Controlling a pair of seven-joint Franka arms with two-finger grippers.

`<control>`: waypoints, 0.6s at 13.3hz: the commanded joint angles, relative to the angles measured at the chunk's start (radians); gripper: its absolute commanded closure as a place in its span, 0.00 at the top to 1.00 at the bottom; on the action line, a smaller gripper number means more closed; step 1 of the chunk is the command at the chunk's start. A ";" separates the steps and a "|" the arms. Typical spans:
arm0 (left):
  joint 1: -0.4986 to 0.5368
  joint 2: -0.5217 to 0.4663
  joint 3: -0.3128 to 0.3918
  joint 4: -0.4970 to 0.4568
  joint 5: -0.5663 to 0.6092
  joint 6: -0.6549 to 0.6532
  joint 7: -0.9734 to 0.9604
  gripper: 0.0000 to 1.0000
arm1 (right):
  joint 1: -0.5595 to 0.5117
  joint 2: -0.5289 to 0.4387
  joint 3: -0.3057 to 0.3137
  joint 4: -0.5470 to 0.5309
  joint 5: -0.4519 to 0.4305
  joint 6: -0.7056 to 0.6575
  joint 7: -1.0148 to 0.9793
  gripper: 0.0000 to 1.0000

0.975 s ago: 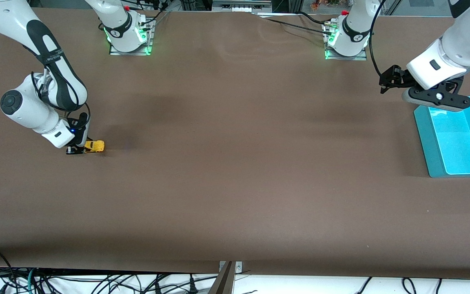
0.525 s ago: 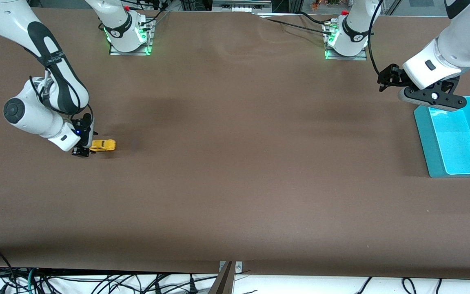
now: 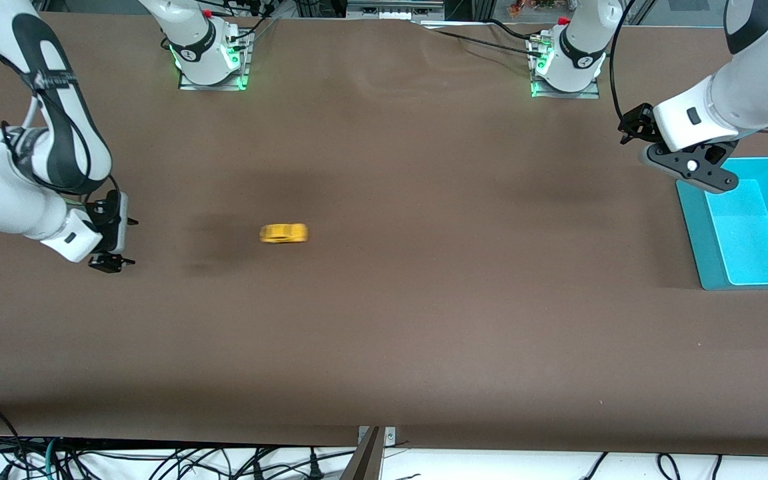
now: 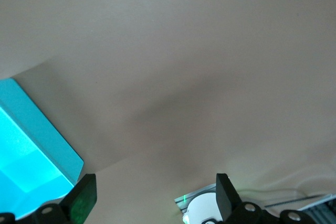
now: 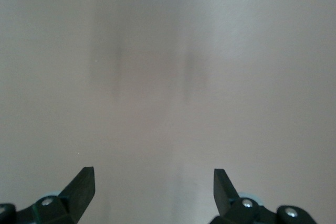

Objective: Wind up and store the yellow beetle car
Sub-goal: 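Release the car with the right gripper while the left gripper lowers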

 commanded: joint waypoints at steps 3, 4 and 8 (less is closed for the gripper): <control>0.020 0.031 -0.002 -0.069 0.025 0.101 0.280 1.00 | 0.002 -0.121 0.035 0.021 0.013 -0.069 -0.009 1.00; 0.035 0.031 -0.004 -0.115 0.026 0.149 0.348 1.00 | 0.003 -0.121 0.035 0.044 0.020 -0.069 0.060 1.00; 0.046 0.022 -0.004 -0.257 0.032 0.270 0.579 1.00 | 0.023 -0.161 0.035 0.094 0.008 -0.168 0.397 1.00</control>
